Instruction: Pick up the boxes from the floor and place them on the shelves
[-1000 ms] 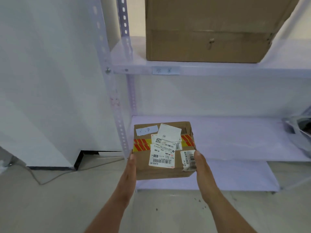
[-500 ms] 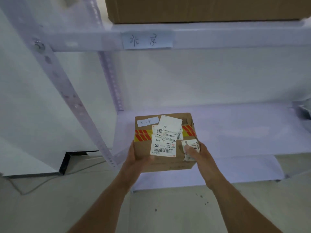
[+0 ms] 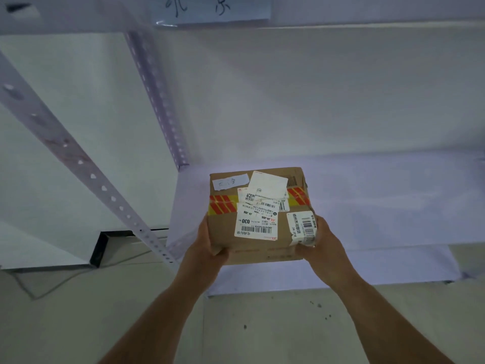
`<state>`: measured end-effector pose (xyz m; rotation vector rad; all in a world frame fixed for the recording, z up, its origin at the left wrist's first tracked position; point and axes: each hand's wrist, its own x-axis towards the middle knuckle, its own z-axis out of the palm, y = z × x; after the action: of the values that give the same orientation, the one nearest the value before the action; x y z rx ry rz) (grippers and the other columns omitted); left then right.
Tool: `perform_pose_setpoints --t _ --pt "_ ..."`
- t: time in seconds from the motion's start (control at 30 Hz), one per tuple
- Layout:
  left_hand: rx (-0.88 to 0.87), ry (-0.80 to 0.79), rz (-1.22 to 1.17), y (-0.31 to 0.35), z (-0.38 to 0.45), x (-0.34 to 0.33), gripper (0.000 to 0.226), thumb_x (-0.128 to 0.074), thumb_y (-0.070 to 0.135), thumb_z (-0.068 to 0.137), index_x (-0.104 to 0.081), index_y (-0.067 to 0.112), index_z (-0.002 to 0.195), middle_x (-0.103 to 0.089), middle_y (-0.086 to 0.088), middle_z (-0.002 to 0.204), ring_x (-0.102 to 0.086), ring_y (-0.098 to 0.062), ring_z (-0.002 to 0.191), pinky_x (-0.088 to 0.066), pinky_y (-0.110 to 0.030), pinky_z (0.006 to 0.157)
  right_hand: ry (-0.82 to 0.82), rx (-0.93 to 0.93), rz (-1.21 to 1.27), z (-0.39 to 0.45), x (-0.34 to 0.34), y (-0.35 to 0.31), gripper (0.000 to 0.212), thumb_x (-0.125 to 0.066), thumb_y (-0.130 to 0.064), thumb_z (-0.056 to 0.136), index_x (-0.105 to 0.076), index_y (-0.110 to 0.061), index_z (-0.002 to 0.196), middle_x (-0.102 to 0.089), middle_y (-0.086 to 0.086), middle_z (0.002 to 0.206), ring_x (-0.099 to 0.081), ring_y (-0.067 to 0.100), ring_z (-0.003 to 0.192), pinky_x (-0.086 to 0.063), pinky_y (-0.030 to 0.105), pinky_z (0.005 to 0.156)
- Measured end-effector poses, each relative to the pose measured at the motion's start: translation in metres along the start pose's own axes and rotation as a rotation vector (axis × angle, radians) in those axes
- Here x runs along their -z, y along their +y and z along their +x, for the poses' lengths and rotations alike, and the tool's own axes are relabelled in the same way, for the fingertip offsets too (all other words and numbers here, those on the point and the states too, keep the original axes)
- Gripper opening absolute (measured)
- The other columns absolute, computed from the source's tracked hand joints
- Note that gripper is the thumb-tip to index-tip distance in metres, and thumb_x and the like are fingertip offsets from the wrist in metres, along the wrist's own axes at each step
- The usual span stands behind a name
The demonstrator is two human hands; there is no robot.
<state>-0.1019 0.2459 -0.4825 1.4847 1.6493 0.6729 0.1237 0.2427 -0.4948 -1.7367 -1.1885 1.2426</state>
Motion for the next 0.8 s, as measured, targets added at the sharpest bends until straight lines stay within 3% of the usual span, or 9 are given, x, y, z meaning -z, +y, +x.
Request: perform_pose_setpoints --t 0.2,0.27,0.33,0.4,0.57,0.67,0.73,0.8 --pt "0.027 -0.021 0.014 0.007 0.027 0.004 0.076 -0.06 0.01 0.087 -0.015 0.019 0.148 -0.053 -0.007 0.129 -0.048 -0.017 0.1 -0.04 -0.027 0.079 -0.009 0.039 -0.139 0.026 0.005 -0.014 0.062 -0.067 -0.007 0.076 -0.038 -0.017 0.13 -0.054 -0.006 0.11 -0.051 0.015 0.097 -0.038 0.011 0.062" --pt "0.032 -0.016 0.018 0.006 0.033 0.005 0.078 -0.061 0.012 0.086 -0.016 0.02 0.148 -0.054 -0.008 0.132 -0.052 -0.021 0.103 -0.045 -0.031 0.083 -0.009 0.021 -0.155 0.033 0.004 -0.017 0.063 -0.069 -0.011 0.074 -0.039 -0.018 0.128 -0.056 -0.004 0.111 -0.054 0.018 0.101 -0.044 0.018 0.068" --pt "0.037 -0.016 0.013 0.006 0.038 0.005 0.077 -0.062 0.014 0.085 -0.018 0.021 0.147 -0.054 -0.008 0.133 -0.053 -0.024 0.104 -0.047 -0.034 0.087 -0.002 -0.005 -0.119 0.038 0.003 -0.016 0.069 -0.071 -0.019 0.063 -0.04 -0.02 0.125 -0.06 0.001 0.117 -0.057 0.024 0.108 -0.052 0.037 0.083" --pt "0.035 -0.016 0.004 0.007 0.041 0.005 0.076 -0.062 0.014 0.085 -0.019 0.022 0.146 -0.054 -0.007 0.132 -0.051 -0.022 0.102 -0.047 -0.035 0.088 0.002 0.002 -0.091 0.04 0.003 -0.016 0.073 -0.068 -0.023 0.056 -0.041 -0.021 0.123 -0.061 0.004 0.119 -0.057 0.028 0.111 -0.05 0.049 0.09" --pt "0.034 -0.036 -0.006 0.007 0.043 0.005 0.074 -0.062 0.013 0.085 -0.019 0.021 0.146 -0.053 -0.007 0.131 -0.05 -0.019 0.102 -0.045 -0.03 0.084 -0.014 0.003 -0.094 0.043 0.003 -0.016 0.061 -0.071 -0.013 0.066 -0.04 -0.026 0.117 -0.06 0.003 0.118 -0.056 0.027 0.109 -0.05 0.049 0.092" --pt "0.031 -0.056 -0.018 0.008 0.044 0.008 0.076 -0.062 0.01 0.084 -0.02 0.022 0.146 -0.051 -0.005 0.134 -0.05 -0.019 0.108 -0.046 -0.033 0.089 -0.02 0.003 -0.091 0.044 0.005 -0.016 0.065 -0.07 -0.006 0.068 -0.042 -0.022 0.124 -0.061 0.0 0.115 -0.057 0.025 0.11 -0.05 0.046 0.091" --pt "0.033 -0.062 -0.033 0.008 0.042 0.01 0.084 -0.064 0.012 0.081 -0.015 0.025 0.147 -0.05 0.0 0.135 -0.052 -0.023 0.116 -0.048 -0.036 0.093 -0.032 0.014 -0.082 0.042 0.009 -0.018 0.073 -0.074 -0.01 0.065 -0.042 -0.024 0.129 -0.062 -0.007 0.112 -0.057 0.022 0.111 -0.05 0.042 0.091" --pt "0.041 -0.077 -0.065 0.015 0.039 0.011 0.096 -0.065 0.012 0.081 0.0 0.024 0.151 -0.038 0.012 0.132 -0.047 -0.02 0.122 -0.045 -0.03 0.091 -0.044 0.03 -0.124 0.039 0.012 -0.025 0.081 -0.076 -0.02 0.064 -0.036 -0.026 0.134 -0.059 -0.005 0.124 -0.054 0.022 0.118 -0.047 0.045 0.096"
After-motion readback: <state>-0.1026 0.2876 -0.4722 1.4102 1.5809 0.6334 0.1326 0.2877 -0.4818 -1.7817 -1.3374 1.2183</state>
